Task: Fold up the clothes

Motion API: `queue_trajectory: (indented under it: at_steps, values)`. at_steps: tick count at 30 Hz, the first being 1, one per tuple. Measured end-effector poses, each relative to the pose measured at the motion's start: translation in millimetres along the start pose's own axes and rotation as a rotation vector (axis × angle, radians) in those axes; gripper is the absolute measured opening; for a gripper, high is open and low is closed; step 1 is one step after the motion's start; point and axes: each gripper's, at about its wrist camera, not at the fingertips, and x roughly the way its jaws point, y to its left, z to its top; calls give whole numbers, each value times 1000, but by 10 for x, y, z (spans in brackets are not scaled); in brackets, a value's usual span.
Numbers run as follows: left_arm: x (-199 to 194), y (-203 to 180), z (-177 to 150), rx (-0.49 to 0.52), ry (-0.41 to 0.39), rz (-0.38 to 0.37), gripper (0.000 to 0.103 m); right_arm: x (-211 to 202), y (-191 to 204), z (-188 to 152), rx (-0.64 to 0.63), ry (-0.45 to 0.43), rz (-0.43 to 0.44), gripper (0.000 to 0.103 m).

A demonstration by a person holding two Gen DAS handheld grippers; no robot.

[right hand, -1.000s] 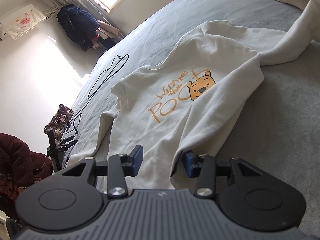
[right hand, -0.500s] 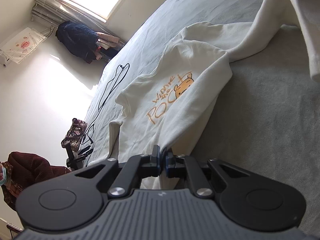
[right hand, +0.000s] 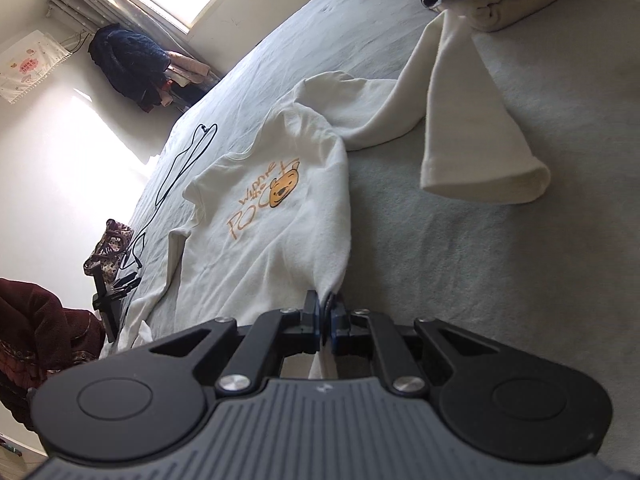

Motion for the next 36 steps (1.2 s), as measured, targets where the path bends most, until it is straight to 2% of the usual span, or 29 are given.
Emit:
queue_trajectory:
  at_steps: [6, 7, 9, 11, 12, 13, 15, 19, 20, 22, 26, 32, 36]
  values:
    - [-111, -49, 4, 54, -4, -15, 4, -122, -189, 34, -4, -12, -49, 8]
    - [-104, -47, -3, 69, -4, -9, 4, -111, -191, 16, -11, -9, -59, 13]
    - [-84, -32, -26, 85, 8, 12, 6, -89, -194, -26, -24, -1, -87, 16]
    - [-70, -9, -67, 95, 34, 5, 21, -92, -235, -77, -11, 14, -80, 18]
    - [-64, 0, -91, 96, 43, -1, 24, -115, -276, -104, 2, 21, -73, 27]
    - [-60, 7, -117, 96, 50, -6, 25, -140, -312, -137, 13, 21, -65, 43]
    - [-50, 22, -161, 92, 61, -17, 25, -200, -365, -217, 42, 6, -33, 46]
    - [-13, 19, -184, 63, 59, -38, 23, -215, -367, -332, 53, 12, 1, 45]
    - [-3, 7, -190, 62, 61, -42, 19, -211, -359, -358, 51, 16, 8, 42]
    - [10, -31, -203, 70, 63, -42, 10, -185, -332, -409, 41, 38, 20, 15]
    - [-98, -92, -186, 69, 48, -49, 7, -231, -266, -434, 6, 49, 19, 12]
    - [-495, -105, -51, 19, 3, -130, 6, -569, -218, -188, 14, 30, 74, 11]
    - [-551, -134, -95, 68, 19, -92, 6, -635, -134, -129, -28, 75, 64, 11]
